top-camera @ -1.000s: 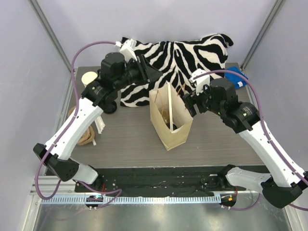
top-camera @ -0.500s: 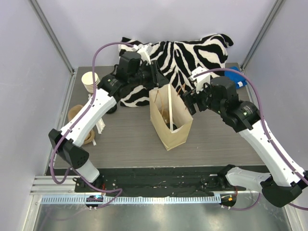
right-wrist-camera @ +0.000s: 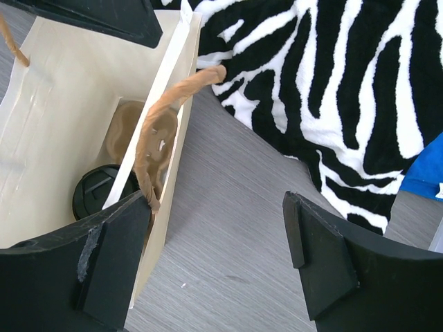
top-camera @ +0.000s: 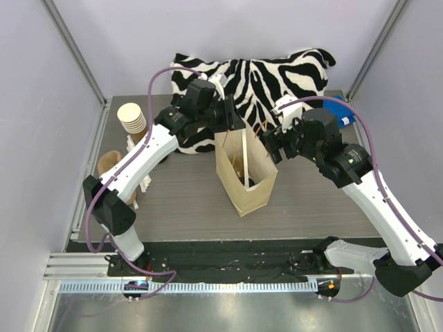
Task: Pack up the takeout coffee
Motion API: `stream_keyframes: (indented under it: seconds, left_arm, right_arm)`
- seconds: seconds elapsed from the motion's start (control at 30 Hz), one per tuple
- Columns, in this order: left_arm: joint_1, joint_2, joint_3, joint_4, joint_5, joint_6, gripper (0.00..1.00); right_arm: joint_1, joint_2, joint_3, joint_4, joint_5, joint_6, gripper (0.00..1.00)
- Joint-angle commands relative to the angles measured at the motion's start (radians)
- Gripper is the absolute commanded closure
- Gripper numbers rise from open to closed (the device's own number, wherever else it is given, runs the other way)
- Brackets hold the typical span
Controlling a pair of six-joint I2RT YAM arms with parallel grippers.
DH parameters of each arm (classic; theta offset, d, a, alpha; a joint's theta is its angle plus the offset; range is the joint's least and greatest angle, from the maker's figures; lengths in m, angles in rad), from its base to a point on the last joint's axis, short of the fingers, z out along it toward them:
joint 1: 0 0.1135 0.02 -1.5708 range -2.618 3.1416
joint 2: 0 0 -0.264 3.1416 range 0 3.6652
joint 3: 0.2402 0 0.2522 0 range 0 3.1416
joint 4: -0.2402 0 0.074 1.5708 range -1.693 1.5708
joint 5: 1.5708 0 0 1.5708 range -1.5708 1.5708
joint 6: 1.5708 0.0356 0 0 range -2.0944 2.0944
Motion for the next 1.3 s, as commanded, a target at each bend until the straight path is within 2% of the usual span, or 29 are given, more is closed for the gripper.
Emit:
stream_keyframes:
  seconds: [0.0, 0.57, 0.97, 1.07, 1.2, 1.27]
  left_arm:
    - [-0.010, 0.008, 0.023, 0.035, -0.013, -0.010, 0.56]
    - [-0.021, 0.026, -0.046, 0.118, -0.057, 0.004, 0.57]
    - [-0.022, 0.043, -0.069, 0.169, -0.041, -0.005, 0.59]
    - [-0.022, 0.055, -0.064, 0.163, -0.048, -0.008, 0.61]
    - [-0.021, 0.063, -0.060, 0.166, -0.044, -0.021, 0.70]
    - [-0.021, 0.055, -0.061, 0.179, -0.038, -0.022, 0.72]
  right_arm:
    - [-0.007, 0.007, 0.036, 0.045, -0.003, 0.018, 0.16]
    - [-0.008, 0.029, 0.039, 0.053, -0.017, 0.022, 0.15]
    - [-0.010, 0.039, 0.050, 0.054, -0.017, 0.025, 0.16]
    - [-0.010, 0.038, 0.048, 0.053, -0.015, 0.025, 0.16]
    - [-0.011, 0.036, 0.050, 0.051, -0.015, 0.024, 0.15]
    - [-0.010, 0.035, 0.050, 0.051, -0.015, 0.024, 0.16]
